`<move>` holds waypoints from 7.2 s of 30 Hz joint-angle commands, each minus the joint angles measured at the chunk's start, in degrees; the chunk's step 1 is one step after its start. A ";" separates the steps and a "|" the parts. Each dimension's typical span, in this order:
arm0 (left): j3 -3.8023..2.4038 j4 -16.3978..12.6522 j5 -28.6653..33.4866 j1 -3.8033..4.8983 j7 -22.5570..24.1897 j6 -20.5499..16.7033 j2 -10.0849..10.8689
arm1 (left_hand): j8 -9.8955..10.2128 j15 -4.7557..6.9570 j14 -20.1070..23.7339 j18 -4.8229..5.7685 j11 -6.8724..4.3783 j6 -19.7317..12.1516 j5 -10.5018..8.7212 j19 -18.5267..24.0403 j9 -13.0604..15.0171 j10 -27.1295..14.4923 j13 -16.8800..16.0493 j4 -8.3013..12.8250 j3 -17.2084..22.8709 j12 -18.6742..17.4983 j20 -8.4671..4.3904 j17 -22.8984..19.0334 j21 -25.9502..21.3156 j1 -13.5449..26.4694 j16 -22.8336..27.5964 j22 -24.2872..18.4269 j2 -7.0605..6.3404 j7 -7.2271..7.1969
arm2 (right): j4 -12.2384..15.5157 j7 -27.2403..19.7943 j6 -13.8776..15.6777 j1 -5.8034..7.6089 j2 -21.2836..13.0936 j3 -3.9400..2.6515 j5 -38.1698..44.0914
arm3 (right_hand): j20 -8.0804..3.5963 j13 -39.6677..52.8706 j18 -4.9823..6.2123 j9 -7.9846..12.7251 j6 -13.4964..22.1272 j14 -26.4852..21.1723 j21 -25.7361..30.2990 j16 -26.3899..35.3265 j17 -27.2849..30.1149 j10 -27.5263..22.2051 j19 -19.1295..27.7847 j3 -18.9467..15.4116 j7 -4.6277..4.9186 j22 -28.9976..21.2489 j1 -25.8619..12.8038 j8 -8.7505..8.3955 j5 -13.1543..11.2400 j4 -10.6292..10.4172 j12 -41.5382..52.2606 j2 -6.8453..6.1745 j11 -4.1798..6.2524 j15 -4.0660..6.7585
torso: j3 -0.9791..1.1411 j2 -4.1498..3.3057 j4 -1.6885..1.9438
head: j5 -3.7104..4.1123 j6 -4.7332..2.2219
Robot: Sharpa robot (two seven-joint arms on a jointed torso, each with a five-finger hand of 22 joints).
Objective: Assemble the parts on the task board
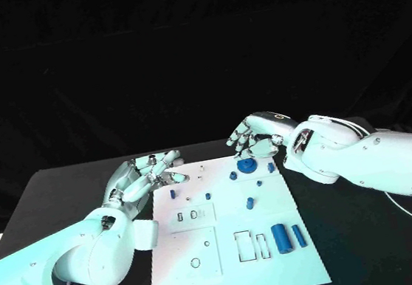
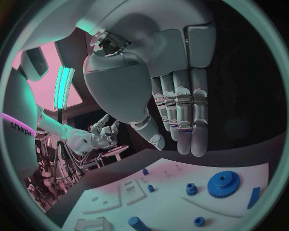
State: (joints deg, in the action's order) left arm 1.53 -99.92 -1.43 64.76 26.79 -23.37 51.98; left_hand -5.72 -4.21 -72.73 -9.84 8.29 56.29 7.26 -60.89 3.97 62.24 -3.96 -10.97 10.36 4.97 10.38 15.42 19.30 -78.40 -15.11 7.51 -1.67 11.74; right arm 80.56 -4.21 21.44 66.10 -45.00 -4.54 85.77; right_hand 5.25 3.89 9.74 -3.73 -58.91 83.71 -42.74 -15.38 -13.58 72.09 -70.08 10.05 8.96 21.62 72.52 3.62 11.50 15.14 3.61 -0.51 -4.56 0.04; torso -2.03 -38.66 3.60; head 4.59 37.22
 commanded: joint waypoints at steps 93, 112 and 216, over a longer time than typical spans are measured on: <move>-0.24 -1.80 3.52 0.62 -3.79 1.35 0.47 | 1.67 -0.68 2.10 -0.54 0.73 -1.26 -0.18 0.79 -0.08 -1.85 0.14 1.63 1.67 -1.33 0.52 2.77 -0.40 -0.62 1.03 -0.48 0.36 0.98 | -3.91 11.34 -1.19 0.81 7.39 0.13 12.49 | -1.06 0.51 -6.22 -2.62 -8.74 0.89 -40.80 -45.09 -31.49 2.04 -11.20 14.21 -2.90 52.16 1.10 1.79 -3.50 -11.92 0.28 -1.13 1.98 1.94 | -1.87 -6.21 3.61 | 2.90 -2.18; -0.35 -2.25 3.53 0.77 -3.97 1.43 0.50 | 1.67 -0.69 2.11 -0.54 0.73 -1.26 -0.18 0.80 -0.08 -1.86 0.14 1.64 1.68 -1.33 0.52 2.78 -0.40 -0.62 1.05 -0.49 0.36 0.98 | -6.85 16.00 -1.23 0.92 10.81 0.12 15.86 | -0.89 0.29 -6.20 -2.74 -8.12 0.70 -40.78 -44.91 -30.83 1.24 -11.10 14.30 -2.62 52.06 0.78 1.24 -3.89 -12.52 -0.09 -1.64 1.68 1.73 | -2.13 -6.81 4.68 | 4.06 -2.28; -0.33 -1.46 2.47 0.78 -4.51 3.04 1.00 | 1.83 -0.86 2.72 -0.50 0.86 -1.58 -0.21 1.25 -0.08 -2.34 0.17 2.06 2.02 -1.35 0.66 3.19 -0.61 -0.57 1.48 -0.64 0.07 1.02 | 3.74 20.29 -6.42 -1.77 -8.01 -2.99 3.76 | 0.02 81.84 -7.02 -0.54 3.43 5.80 -42.33 -73.57 -73.99 14.96 -13.72 -10.10 -0.60 55.87 6.28 4.40 4.02 -30.46 82.25 -7.92 1.04 0.69 | -1.58 -6.89 3.65 | 4.86 -2.96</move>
State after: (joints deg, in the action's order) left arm 1.24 -101.33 1.71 65.47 22.17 -21.70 53.13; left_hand -4.27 -5.02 -70.26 -9.80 9.10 55.25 7.26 -60.09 3.95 60.18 -3.86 -9.15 12.19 3.96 11.17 18.53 19.08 -78.55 -13.75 6.94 -1.52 12.75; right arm 84.42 15.86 16.24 64.43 -53.19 -7.50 88.01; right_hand 5.23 74.95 3.33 -4.19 -55.51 84.03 -84.95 -88.71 -74.94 83.82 -83.31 0.01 8.32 74.94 78.37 7.73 15.30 -14.95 85.64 -8.37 -3.25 1.21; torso -3.53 -45.61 7.16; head 9.53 34.13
